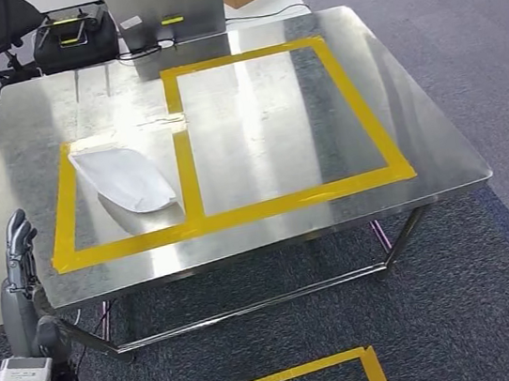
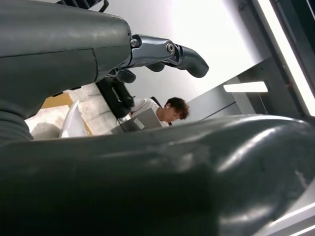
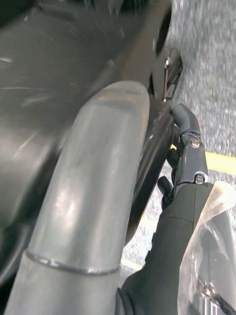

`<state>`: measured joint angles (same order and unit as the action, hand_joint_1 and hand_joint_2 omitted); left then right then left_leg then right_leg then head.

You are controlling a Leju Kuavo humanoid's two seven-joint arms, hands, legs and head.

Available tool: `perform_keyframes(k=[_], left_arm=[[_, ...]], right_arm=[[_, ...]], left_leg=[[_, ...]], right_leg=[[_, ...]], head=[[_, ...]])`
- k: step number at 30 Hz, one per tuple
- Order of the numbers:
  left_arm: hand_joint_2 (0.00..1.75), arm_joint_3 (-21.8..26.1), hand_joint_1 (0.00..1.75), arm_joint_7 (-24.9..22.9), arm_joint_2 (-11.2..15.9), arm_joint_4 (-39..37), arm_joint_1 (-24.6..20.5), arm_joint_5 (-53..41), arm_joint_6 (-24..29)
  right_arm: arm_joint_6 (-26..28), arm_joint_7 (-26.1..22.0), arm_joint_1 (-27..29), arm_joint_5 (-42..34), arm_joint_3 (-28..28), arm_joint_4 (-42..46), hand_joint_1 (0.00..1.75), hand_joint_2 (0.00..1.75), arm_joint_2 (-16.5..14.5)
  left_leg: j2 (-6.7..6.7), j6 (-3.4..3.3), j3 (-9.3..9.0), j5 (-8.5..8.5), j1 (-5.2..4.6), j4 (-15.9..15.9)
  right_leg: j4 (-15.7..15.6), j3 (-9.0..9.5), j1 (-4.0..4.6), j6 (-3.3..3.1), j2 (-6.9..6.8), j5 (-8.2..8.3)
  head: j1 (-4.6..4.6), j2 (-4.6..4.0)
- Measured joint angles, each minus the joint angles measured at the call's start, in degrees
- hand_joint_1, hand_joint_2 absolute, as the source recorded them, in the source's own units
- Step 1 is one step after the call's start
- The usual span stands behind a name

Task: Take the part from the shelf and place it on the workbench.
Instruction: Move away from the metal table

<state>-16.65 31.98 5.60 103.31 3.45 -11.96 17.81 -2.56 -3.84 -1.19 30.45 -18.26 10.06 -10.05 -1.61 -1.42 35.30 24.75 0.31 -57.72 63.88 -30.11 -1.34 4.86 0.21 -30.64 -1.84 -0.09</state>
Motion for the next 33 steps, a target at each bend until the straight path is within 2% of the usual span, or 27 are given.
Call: perform_keyframes(k=[1,2,4,5,6,7,9,10,11,12,13,14,16,17,19,20,21,22,24,25,26,27,29,30,31,32,33], left_arm=[[0.0,0.0,0.0,0.0,0.0,0.1,0.1,0.1,0.0],[0.0,0.0,0.0,0.0,0.0,0.1,0.1,0.2,0.1],[0.0,0.1,0.0,0.1,0.0,0.2,0.4,0.5,0.2],[0.0,0.2,0.0,0.1,0.0,0.2,0.5,0.7,0.2],[0.0,0.2,0.0,0.1,0.0,0.2,0.7,0.7,0.1],[0.0,0.3,0.0,0.1,0.0,0.2,0.9,0.8,0.1],[0.0,0.5,0.0,0.1,0.0,0.2,1.3,0.9,0.1],[0.0,0.6,0.0,0.0,0.0,0.2,1.4,0.9,0.1],[0.0,0.7,0.0,0.0,0.0,0.2,1.5,0.9,0.1],[0.0,0.7,0.0,-0.1,0.0,0.2,1.6,0.9,0.1],[0.0,0.8,0.0,-0.1,0.0,0.2,1.7,0.9,0.1],[0.0,0.8,0.0,-0.1,0.0,0.2,1.7,0.9,0.1],[0.0,1.0,0.0,-0.3,0.0,0.2,1.7,0.9,-0.1],[0.0,1.1,0.0,-0.3,0.0,0.2,1.7,0.9,-0.2],[0.0,1.3,0.0,-0.5,0.0,0.2,1.7,0.9,-0.5],[0.0,1.4,0.0,-0.6,-0.1,0.2,1.7,0.9,-0.6],[0.0,1.4,0.0,-0.7,-0.2,0.2,1.7,0.9,-0.6],[0.0,1.4,0.0,-0.8,-0.2,0.1,1.7,0.9,-0.7],[0.0,1.5,0.0,-0.9,-0.3,0.1,1.8,0.9,-0.7],[0.0,1.5,0.0,-1.0,-0.3,0.1,1.8,0.9,-0.7],[0.0,1.5,0.0,-1.0,-0.4,0.1,1.8,0.8,-0.7],[0.0,1.5,0.0,-1.1,-0.4,0.1,1.9,0.8,-0.7],[0.0,1.6,0.0,-1.2,-0.5,0.1,1.9,0.8,-0.7],[0.0,1.7,0.0,-1.2,-0.5,0.0,1.9,0.8,-0.7],[0.0,1.8,0.0,-1.3,-0.6,0.0,1.9,0.9,-0.7],[0.0,2.0,0.0,-1.5,-0.6,-0.1,1.9,1.0,-0.7],[0.0,2.3,0.0,-1.9,-0.7,-0.3,1.9,1.2,-0.8]], right_arm=[[0.0,0.0,0.0,0.0,0.0,0.0,0.0,0.0,0.0],[0.0,0.0,0.0,0.0,0.0,0.0,0.0,0.0,0.1],[-0.1,-0.1,0.0,0.0,0.0,0.0,0.0,0.0,0.1],[-0.1,-0.1,0.0,0.0,0.0,0.0,0.0,0.0,0.1],[-0.1,-0.1,0.0,0.0,0.0,0.0,0.0,0.0,0.1],[-0.2,-0.1,0.0,0.0,-0.1,0.0,0.0,0.0,0.0],[-0.2,-0.1,0.0,0.0,-0.1,0.0,0.0,0.0,0.0],[-0.2,-0.1,0.0,0.0,-0.1,0.0,0.0,0.0,0.0],[-0.2,-0.1,0.0,0.0,-0.1,0.0,0.0,0.0,0.0],[-0.2,-0.1,0.0,0.1,-0.1,0.0,0.0,0.0,0.0],[-0.2,-0.1,0.0,0.1,-0.1,0.0,0.0,0.0,0.0],[-0.2,-0.1,-0.1,0.1,-0.1,0.0,0.0,0.0,0.0],[-0.3,0.0,-0.2,0.2,-0.1,0.0,0.0,0.0,0.0],[-0.3,0.1,-0.2,0.2,-0.1,0.0,0.0,0.0,0.0],[-0.4,0.2,-0.2,0.2,-0.1,0.0,0.0,0.0,0.0],[-0.4,0.3,-0.2,0.2,-0.1,0.0,0.0,0.0,0.0],[-0.4,0.3,-0.2,0.3,-0.1,0.0,0.0,0.0,0.0],[-0.4,0.3,-0.2,0.3,-0.1,0.0,0.0,0.0,0.0],[-0.4,0.3,-0.3,0.3,-0.1,0.0,0.0,0.0,0.0],[-0.4,0.3,-0.4,0.3,-0.1,0.0,0.0,0.0,0.0],[-0.4,0.4,-0.4,0.4,-0.1,0.0,0.0,0.0,0.0],[-0.4,0.4,-0.4,0.4,-0.1,0.0,0.0,0.0,0.0],[-0.4,0.5,-0.5,0.5,-0.1,0.0,0.0,0.0,0.0],[-0.4,0.5,-0.5,0.6,-0.1,0.0,0.0,0.0,0.0],[-0.4,0.5,-0.5,0.6,-0.1,0.1,0.0,0.0,0.0],[-0.5,0.5,-0.5,0.6,-0.1,0.1,0.0,0.0,0.0],[-0.5,0.5,-0.6,0.6,-0.1,0.1,0.0,0.0,0.0]], left_leg=[[-0.03,0.4,0.52,-0.4,-0.01,-0.5],[-0.07,0.75,0.96,-0.81,-0.06,-0.9],[-0.08,1.4,1.48,-1.5,0.06,-1.2],[0.09,1.72,1.73,-0.82,0.17,-1.5],[0.34,2.03,2.06,0.89,0.28,-2.7],[0.62,2.3,2.55,3.54,0.37,-4.8],[0.95,2.66,3.71,9.18,0.39,-11.7],[1.0,2.72,3.95,10.44,0.39,-14.9],[1.03,2.69,3.59,10.36,0.39,-16.7],[1.07,2.58,2.41,9.16,0.39,-16.5],[1.13,2.38,0.37,7.48,0.37,-14.3],[1.3,2.07,-2.4,6.25,0.35,-10.6],[1.66,1.46,-7.49,5.88,0.17,-2.4],[1.8,1.23,-8.77,6.25,0.04,0.1],[1.75,0.75,-8.58,6.13,-0.06,1.5],[1.58,0.37,-8.05,5.6,-0.01,1.6],[1.4,-0.08,-7.43,4.96,0.07,1.8],[1.19,-0.51,-6.73,4.24,0.15,2.0],[0.91,-1.01,-5.13,2.94,-0.03,1.9],[0.83,-1.1,-4.25,2.26,-0.17,1.8],[0.76,-1.13,-3.26,1.54,-0.3,1.7],[0.71,-1.11,-2.23,0.86,-0.41,1.5],[0.66,-0.93,-0.33,-0.35,-0.55,1.0],[0.67,-0.75,0.4,-0.84,-0.68,0.6],[0.65,-0.53,0.95,-1.36,-0.78,0.3],[0.59,-0.27,1.31,-1.95,-0.82,0.2],[0.53,0.03,1.6,-2.56,-0.82,0.1]], right_leg=[[-3.8,2.57,-0.05,-0.22,-0.04,-0.71],[-6.4,4.1,0.01,-0.56,0.0,-1.59],[-7.5,3.79,0.08,-1.7,0.08,-1.97],[-7.5,3.24,0.05,-2.29,0.02,-1.65],[-7.5,2.67,0.0,-2.97,-0.09,-1.19],[-7.5,2.13,-0.02,-3.56,-0.21,-0.65],[-7.4,1.02,0.14,-4.17,-0.3,0.58],[-7.3,0.32,0.22,-4.25,-0.31,1.26],[-7.2,-0.47,0.29,-4.26,-0.32,1.92],[-7.0,-1.4,0.33,-4.23,-0.31,2.51],[-6.8,-2.26,0.36,-4.17,-0.28,3.04],[-6.6,-2.97,0.37,-4.07,-0.23,3.5],[-6.3,-4.03,0.51,-3.64,-0.1,4.47],[-6.3,-4.43,0.55,-3.32,-0.06,5.03],[-6.5,-5.07,0.55,-2.49,-0.02,6.13],[-6.2,-5.43,0.52,-2.11,-0.02,5.86],[-5.3,-5.99,0.54,-1.84,-0.03,4.49],[-3.3,-6.69,0.57,-1.67,-0.04,2.05],[3.2,-8.29,0.6,-1.53,-0.07,-3.84],[6.6,-8.7,0.61,-1.47,-0.07,-5.48],[8.8,-8.53,0.63,-1.44,-0.08,-5.5],[9.5,-7.64,0.65,-1.48,-0.08,-4.25],[5.3,-3.12,0.73,-1.85,-0.09,-0.79],[0.9,0.38,0.84,-2.11,-0.13,-0.37],[-3.7,3.65,0.94,-2.42,-0.17,-0.94],[-7.1,5.78,1.08,-2.74,-0.17,-1.83],[-9.2,6.85,1.23,-3.05,-0.16,-2.48]], head=[[-0.08,0.0],[-0.14,0.0],[-0.2,0.0],[-0.15,0.0],[-0.1,0.0],[0.0,0.0],[0.25,0.0],[0.32,0.0],[0.35,0.0],[0.33,0.0],[0.35,0.0],[0.35,0.0],[0.3,0.0],[0.3,0.0],[0.27,0.0],[0.29,0.0],[0.18,0.0],[0.06,0.0],[-0.23,0.0],[-0.28,0.0],[-0.31,0.0],[-0.31,0.0],[-0.32,0.0],[-0.33,0.0],[-0.32,0.0],[-0.3,0.0],[-0.3,0.0]])
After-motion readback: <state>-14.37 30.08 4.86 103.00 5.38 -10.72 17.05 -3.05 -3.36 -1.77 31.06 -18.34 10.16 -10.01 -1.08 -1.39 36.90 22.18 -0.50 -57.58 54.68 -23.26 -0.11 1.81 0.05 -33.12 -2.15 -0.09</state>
